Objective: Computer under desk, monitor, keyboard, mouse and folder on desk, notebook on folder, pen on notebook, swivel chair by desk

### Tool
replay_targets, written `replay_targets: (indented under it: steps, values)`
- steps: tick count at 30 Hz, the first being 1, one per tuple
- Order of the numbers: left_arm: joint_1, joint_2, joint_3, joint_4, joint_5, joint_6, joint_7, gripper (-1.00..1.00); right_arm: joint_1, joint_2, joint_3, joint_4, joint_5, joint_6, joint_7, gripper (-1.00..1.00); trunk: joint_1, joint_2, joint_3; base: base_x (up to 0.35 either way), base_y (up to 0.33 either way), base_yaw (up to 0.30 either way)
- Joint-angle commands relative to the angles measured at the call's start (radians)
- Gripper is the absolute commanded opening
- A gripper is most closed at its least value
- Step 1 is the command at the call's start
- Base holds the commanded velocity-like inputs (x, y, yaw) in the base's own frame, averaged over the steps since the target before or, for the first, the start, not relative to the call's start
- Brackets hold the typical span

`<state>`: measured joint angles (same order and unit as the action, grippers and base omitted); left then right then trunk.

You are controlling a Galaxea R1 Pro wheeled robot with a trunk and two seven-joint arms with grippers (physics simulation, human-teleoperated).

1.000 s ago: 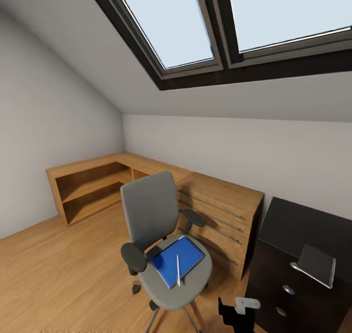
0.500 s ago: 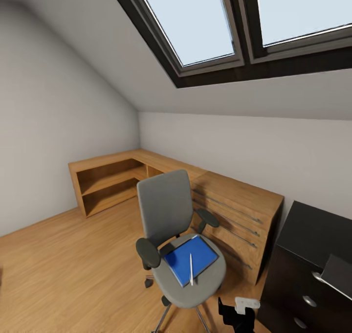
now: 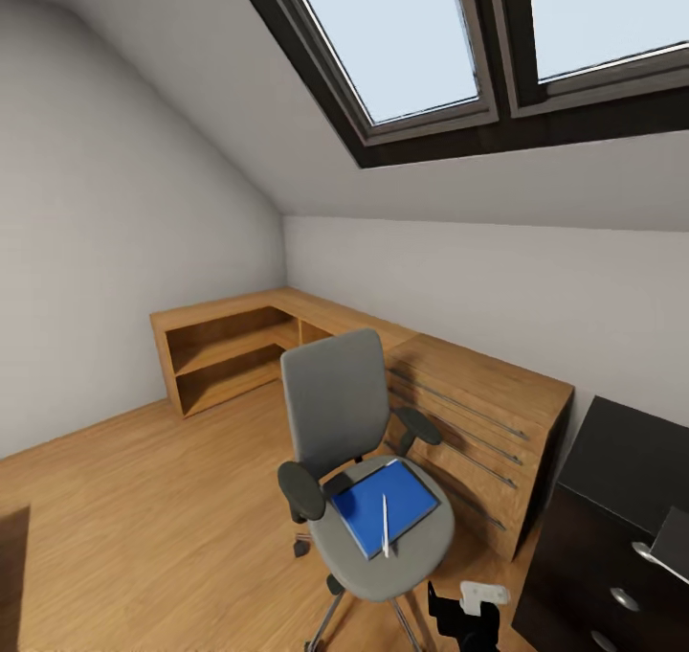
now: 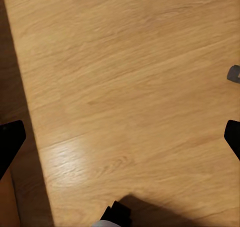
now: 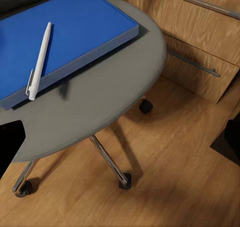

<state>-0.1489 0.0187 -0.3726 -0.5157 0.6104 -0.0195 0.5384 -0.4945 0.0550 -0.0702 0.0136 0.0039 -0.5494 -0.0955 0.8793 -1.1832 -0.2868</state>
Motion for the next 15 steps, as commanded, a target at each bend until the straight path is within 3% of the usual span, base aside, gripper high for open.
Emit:
replay_targets:
  steps: [1, 15]
  values:
    - [-0.001, 0.001, -0.008, -0.001, 0.009, -0.002, 0.007, 1.0, -0.001, 0.0, -0.006, 0.002, 0.001, -0.004, 0.0, 1.0, 0.0, -0.001, -0.001, 0.0, 0.0, 0.008]
    - [-0.001, 0.001, -0.007, -0.001, 0.009, -0.002, 0.008, 1.0, -0.001, -0.003, -0.006, 0.0, 0.001, -0.006, 0.0, 1.0, 0.0, -0.001, -0.015, 0.0, 0.0, 0.001]
